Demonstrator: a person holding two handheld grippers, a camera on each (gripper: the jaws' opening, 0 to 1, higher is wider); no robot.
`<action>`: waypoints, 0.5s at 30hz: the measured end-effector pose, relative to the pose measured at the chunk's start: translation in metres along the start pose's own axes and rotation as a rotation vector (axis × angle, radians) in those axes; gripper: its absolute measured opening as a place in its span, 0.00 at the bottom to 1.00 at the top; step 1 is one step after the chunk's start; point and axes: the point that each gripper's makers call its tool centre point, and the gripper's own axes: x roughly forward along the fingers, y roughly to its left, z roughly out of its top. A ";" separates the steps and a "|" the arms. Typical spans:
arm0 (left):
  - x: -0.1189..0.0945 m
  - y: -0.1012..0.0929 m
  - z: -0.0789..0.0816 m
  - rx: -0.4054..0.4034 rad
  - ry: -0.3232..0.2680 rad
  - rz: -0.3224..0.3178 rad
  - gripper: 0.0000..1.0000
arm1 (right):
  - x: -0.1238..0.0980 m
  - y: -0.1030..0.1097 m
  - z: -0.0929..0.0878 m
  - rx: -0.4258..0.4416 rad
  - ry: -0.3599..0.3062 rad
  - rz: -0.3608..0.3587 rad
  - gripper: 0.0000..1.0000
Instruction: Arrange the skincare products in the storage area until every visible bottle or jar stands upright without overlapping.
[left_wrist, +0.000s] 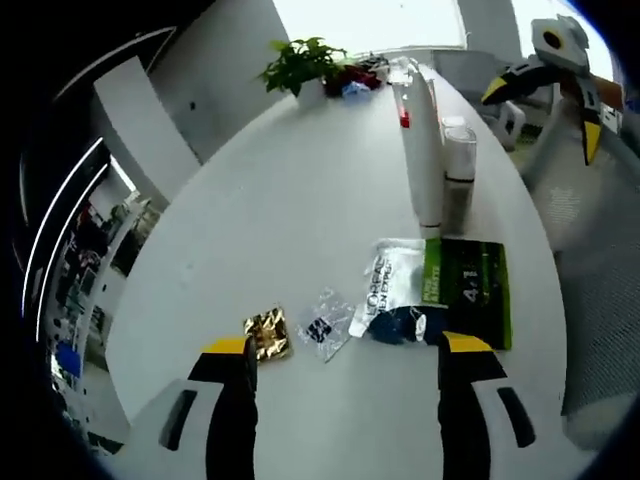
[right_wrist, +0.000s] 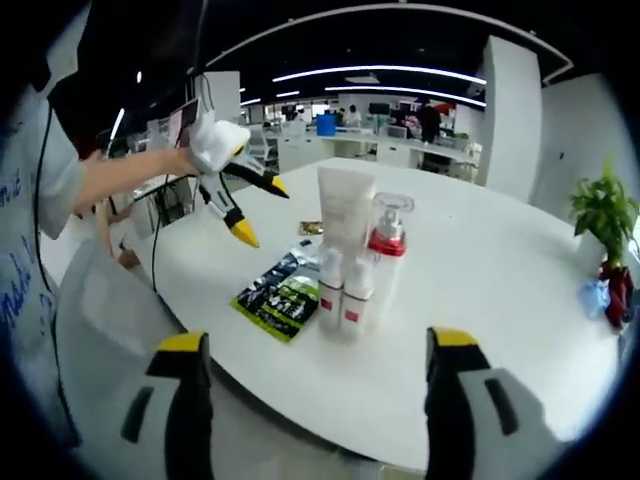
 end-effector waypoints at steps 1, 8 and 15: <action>0.002 0.001 0.001 0.005 -0.001 -0.013 0.68 | -0.001 -0.001 -0.001 0.003 0.001 -0.001 0.89; 0.017 0.009 -0.007 0.100 0.063 -0.065 0.55 | -0.004 -0.001 -0.002 0.014 -0.014 -0.016 0.87; 0.030 0.012 -0.010 0.181 0.098 -0.147 0.49 | -0.003 -0.002 0.000 0.030 -0.029 -0.016 0.86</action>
